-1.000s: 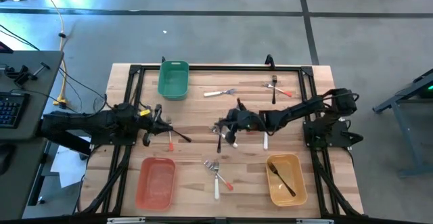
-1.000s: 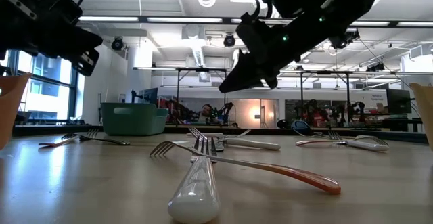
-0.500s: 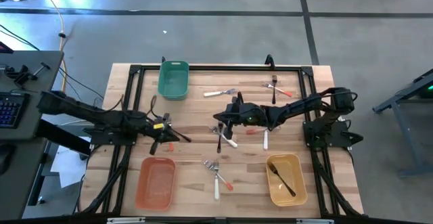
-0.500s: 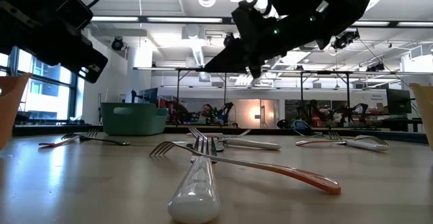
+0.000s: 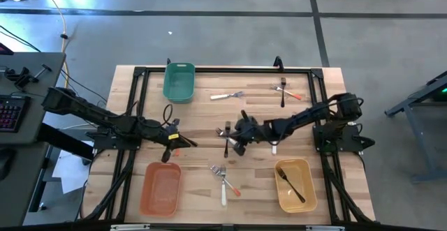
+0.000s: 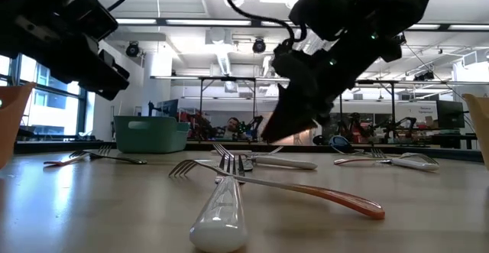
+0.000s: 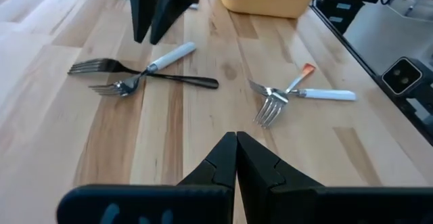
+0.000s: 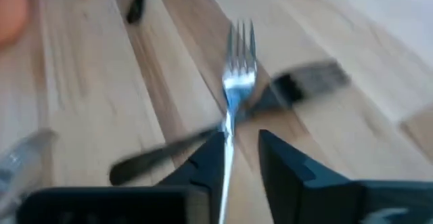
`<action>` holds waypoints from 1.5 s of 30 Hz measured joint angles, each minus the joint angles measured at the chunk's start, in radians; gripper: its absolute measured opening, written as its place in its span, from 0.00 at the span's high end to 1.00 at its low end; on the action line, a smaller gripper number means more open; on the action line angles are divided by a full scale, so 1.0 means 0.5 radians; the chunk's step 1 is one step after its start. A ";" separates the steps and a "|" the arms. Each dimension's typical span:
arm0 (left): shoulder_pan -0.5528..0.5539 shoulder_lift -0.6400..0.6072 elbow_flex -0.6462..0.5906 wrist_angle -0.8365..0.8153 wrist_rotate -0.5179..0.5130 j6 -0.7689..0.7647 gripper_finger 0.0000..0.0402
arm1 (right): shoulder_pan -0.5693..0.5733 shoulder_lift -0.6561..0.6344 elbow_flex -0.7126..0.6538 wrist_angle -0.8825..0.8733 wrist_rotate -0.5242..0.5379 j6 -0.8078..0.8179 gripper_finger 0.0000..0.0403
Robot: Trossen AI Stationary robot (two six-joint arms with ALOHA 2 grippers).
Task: Sort silverware by color (type)
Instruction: Put the white fork into the green bin
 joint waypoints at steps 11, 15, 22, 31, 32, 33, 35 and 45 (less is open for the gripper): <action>0.007 0.004 0.000 0.009 -0.202 -0.090 1.00 | 0.095 0.018 0.112 -0.225 -0.018 0.150 0.72; 0.007 0.004 0.000 0.045 -0.262 -0.106 1.00 | 0.103 0.086 0.317 -0.556 -0.002 0.146 0.72; 0.006 0.004 0.000 0.068 -0.298 -0.146 1.00 | 0.093 0.349 0.674 -1.023 -0.040 0.025 0.72; 0.005 0.004 0.000 0.066 -0.302 -0.203 1.00 | 0.069 0.472 0.836 -1.180 -0.016 0.037 0.78; 0.005 0.004 0.000 0.065 -0.302 -0.208 1.00 | 0.067 0.472 0.841 -1.184 -0.018 0.040 0.80; 0.005 0.004 0.000 0.065 -0.302 -0.211 1.00 | 0.064 0.473 0.844 -1.185 -0.029 0.039 0.83; 0.005 0.004 0.000 0.065 -0.302 -0.211 1.00 | 0.057 0.474 0.843 -1.186 -0.067 0.039 0.88; 0.005 0.004 0.000 0.095 -0.301 -0.214 1.00 | 0.056 0.469 0.837 -1.173 -0.105 -0.013 0.95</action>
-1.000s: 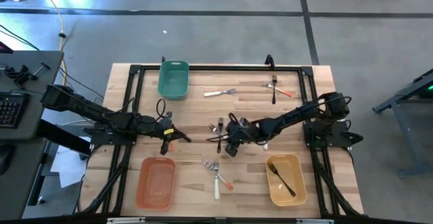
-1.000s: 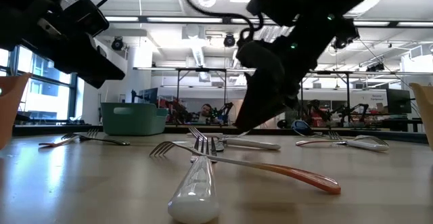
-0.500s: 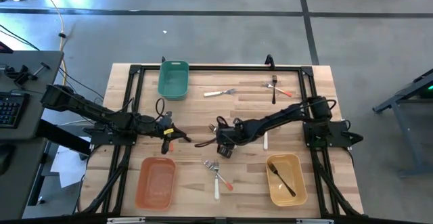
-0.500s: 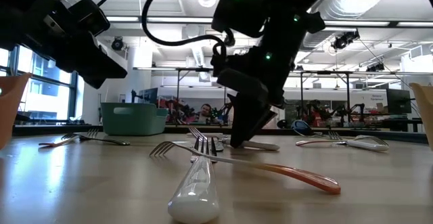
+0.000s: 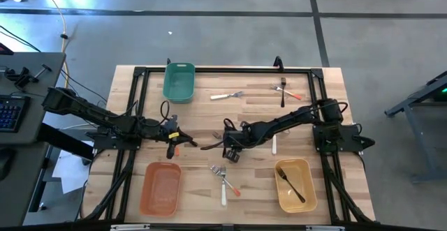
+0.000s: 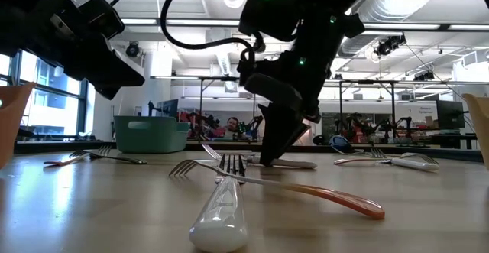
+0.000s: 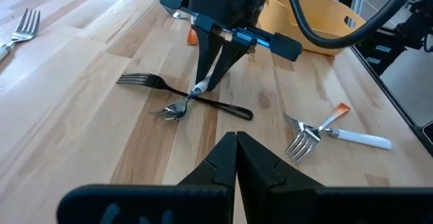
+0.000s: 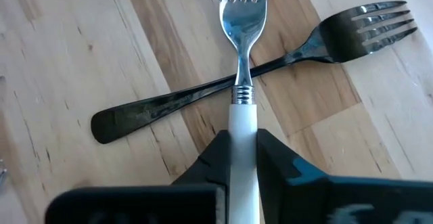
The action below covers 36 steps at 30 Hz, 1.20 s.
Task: Sort silverware by color (type)
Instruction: Put the white fork into the green bin
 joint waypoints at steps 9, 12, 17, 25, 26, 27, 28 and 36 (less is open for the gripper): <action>0.000 0.000 0.000 0.011 0.000 -0.065 1.00 | 0.050 -0.058 -0.011 0.058 0.164 -0.015 0.97; 0.000 0.000 -0.001 0.011 0.002 -0.081 0.98 | 0.061 -0.061 -0.012 0.129 0.184 -0.014 0.97; -0.001 0.000 0.000 0.012 0.007 -0.104 0.92 | 0.080 -0.060 -0.040 0.294 0.310 -0.015 0.97; -0.001 0.001 -0.001 0.093 0.023 -0.104 0.81 | 0.080 -0.061 -0.040 0.533 0.466 -0.069 0.97; -0.001 0.001 -0.001 0.115 0.023 -0.103 0.79 | 0.080 -0.061 -0.040 0.573 0.484 -0.081 0.97; -0.001 0.001 -0.001 0.128 0.023 -0.092 0.78 | 0.080 -0.064 -0.040 0.608 0.498 -0.102 0.97; -0.001 0.001 -0.001 0.135 0.023 -0.085 0.76 | 0.080 -0.069 -0.040 0.631 0.508 -0.111 0.97; -0.001 0.001 -0.001 0.321 0.016 -0.007 0.66 | 0.080 -0.135 -0.039 0.815 0.769 -0.178 0.97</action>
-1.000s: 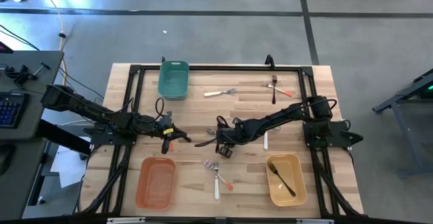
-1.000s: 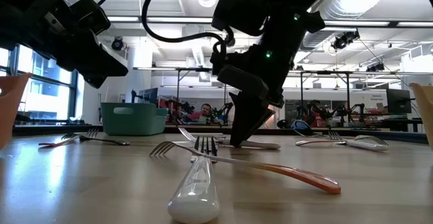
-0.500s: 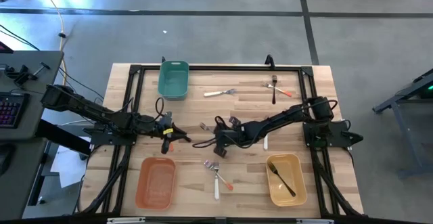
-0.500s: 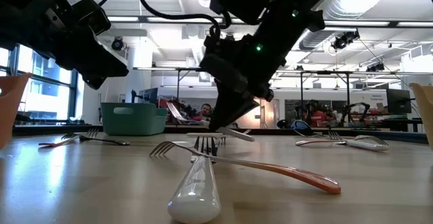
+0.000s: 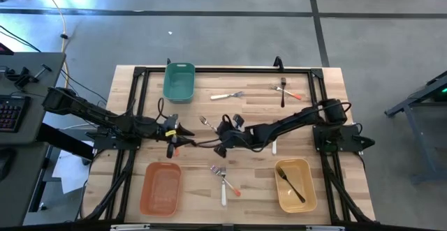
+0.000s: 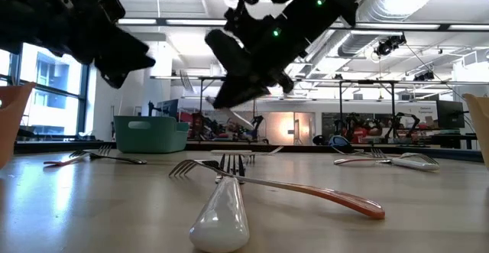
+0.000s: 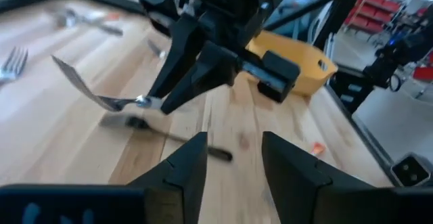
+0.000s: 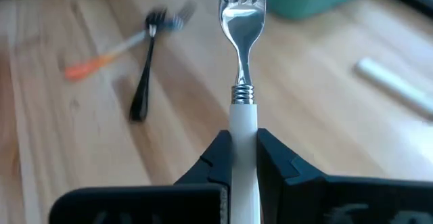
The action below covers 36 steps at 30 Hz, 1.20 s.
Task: Sort silverware by color (type)
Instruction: Put the white fork into the green bin
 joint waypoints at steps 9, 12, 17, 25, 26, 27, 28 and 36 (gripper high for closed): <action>0.023 0.000 0.000 0.203 -0.057 0.244 0.63 | 0.041 -0.082 0.005 0.476 0.018 -0.308 0.97; 0.054 0.000 0.000 0.270 -0.060 0.273 0.63 | 0.058 -0.082 0.005 0.663 -0.058 -0.424 0.97; 0.078 0.000 -0.001 0.510 0.097 0.297 0.63 | 0.091 -0.079 0.005 0.956 -0.192 -0.576 0.97; 0.069 0.000 -0.002 0.760 0.183 0.308 0.63 | 0.152 -0.077 0.005 1.131 -0.280 -0.694 0.97; 0.065 0.000 -0.002 0.781 0.183 0.310 0.63 | 0.152 -0.076 0.005 1.130 -0.280 -0.694 0.97; 0.064 0.000 -0.002 0.801 0.183 0.322 0.63 | 0.152 -0.076 0.005 1.130 -0.280 -0.697 0.97; 0.064 0.000 -0.002 0.818 0.184 0.325 0.63 | 0.152 -0.076 0.005 1.129 -0.280 -0.697 0.97; 0.064 0.000 -0.002 0.835 0.185 0.358 0.63 | 0.143 -0.076 0.005 1.134 -0.281 -0.713 0.97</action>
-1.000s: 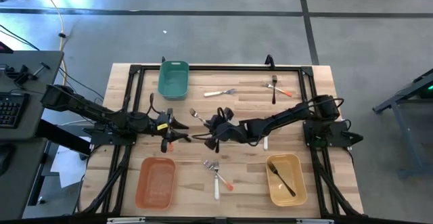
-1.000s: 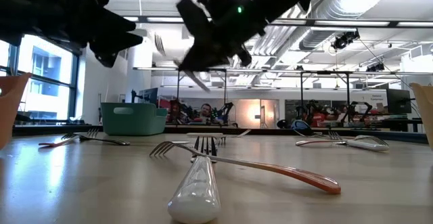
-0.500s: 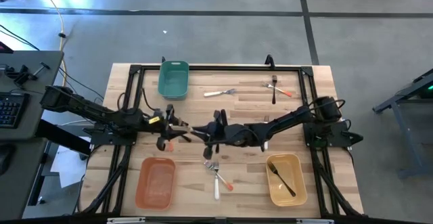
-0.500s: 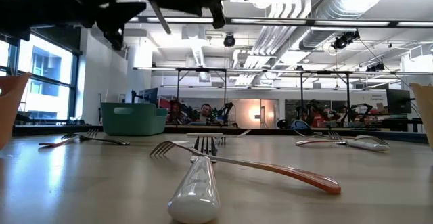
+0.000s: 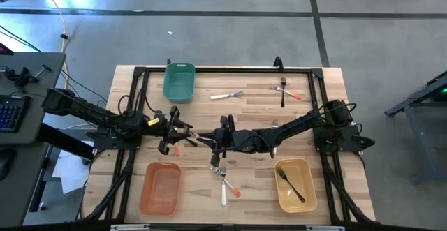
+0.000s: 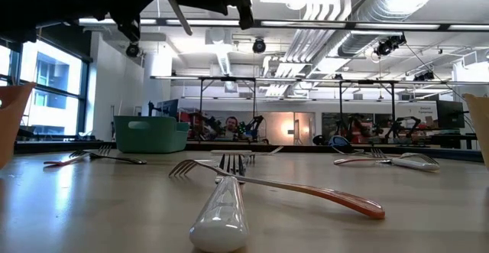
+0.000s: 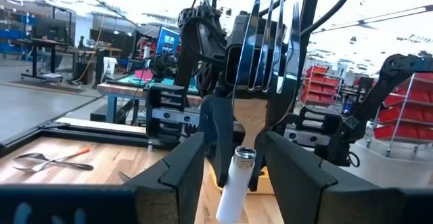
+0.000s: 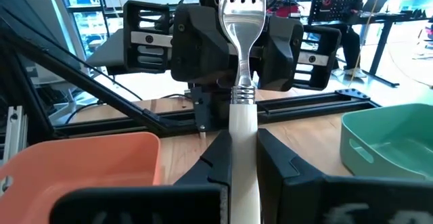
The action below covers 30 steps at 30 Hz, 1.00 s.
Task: Sort silverware by color (type)
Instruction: Put the white fork into the green bin
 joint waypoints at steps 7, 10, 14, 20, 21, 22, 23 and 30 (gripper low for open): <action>0.000 0.000 0.000 0.060 0.002 0.033 0.63 | -0.004 0.000 0.000 0.023 -0.040 -0.015 0.97; 0.000 0.000 0.000 0.103 0.048 0.036 0.63 | -0.004 0.000 0.000 0.024 -0.046 -0.015 0.97; 0.000 0.013 0.002 0.104 0.068 0.024 0.63 | -0.005 0.000 0.000 0.027 -0.048 -0.025 0.97; 0.002 0.168 0.122 0.093 0.068 0.052 0.63 | -0.026 0.001 0.000 0.025 -0.050 -0.028 0.97; 0.002 0.201 0.142 0.093 0.068 0.086 0.64 | -0.027 0.001 0.000 0.025 -0.050 -0.028 0.97; 0.002 0.232 0.165 0.093 0.065 0.115 0.64 | -0.027 0.001 0.000 0.027 -0.050 -0.030 0.97; 0.002 0.262 0.188 0.095 0.063 0.129 0.65 | -0.027 0.001 0.000 0.029 -0.048 -0.032 0.97; 0.002 0.310 0.218 0.101 0.066 0.142 0.78 | -0.025 0.001 0.000 0.036 -0.050 -0.066 0.97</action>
